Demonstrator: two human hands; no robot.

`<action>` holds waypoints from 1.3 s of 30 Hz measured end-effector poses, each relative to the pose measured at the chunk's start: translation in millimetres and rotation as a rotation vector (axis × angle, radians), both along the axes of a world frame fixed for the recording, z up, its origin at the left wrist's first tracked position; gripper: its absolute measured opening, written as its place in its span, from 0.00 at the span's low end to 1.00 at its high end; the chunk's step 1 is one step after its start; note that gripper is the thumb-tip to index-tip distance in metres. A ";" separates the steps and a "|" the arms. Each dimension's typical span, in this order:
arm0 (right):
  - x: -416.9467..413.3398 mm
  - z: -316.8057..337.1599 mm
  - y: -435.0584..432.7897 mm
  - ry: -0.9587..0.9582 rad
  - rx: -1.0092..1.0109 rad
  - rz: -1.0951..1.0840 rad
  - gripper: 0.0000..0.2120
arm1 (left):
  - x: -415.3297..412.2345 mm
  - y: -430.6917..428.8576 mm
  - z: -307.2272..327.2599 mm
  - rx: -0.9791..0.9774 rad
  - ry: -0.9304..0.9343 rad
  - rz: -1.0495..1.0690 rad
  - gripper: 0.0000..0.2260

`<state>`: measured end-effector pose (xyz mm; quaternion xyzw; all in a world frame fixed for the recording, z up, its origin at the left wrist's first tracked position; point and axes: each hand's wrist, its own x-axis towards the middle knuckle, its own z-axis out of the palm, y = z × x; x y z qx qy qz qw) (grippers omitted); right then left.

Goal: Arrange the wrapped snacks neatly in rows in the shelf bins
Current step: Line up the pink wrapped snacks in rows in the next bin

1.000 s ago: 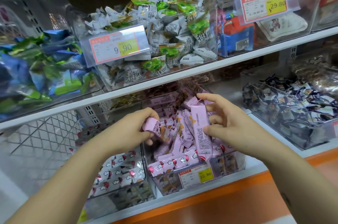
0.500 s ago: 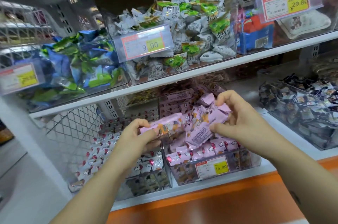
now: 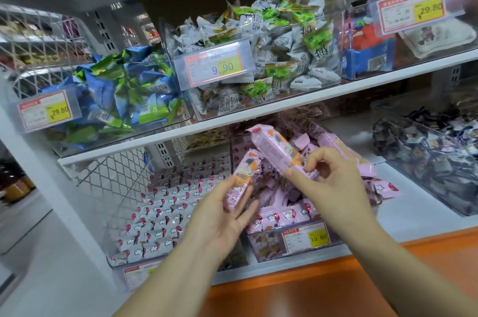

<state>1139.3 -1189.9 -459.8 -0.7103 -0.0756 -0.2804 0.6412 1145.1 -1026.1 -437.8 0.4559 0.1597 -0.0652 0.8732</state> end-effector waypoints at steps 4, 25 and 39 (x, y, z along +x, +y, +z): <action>0.4 -7.2 11.5 0.141 -0.056 0.132 0.14 | -3.2 -19.2 -6.1 0.013 -0.028 -0.116 0.04; 6.8 2.4 9.8 0.408 0.280 0.563 0.25 | -2.8 -0.3 -1.8 0.639 -0.388 -0.437 0.12; 7.7 44.1 -55.5 0.164 -0.577 -0.072 0.32 | 78.0 20.0 -0.5 1.653 -0.682 -0.647 0.09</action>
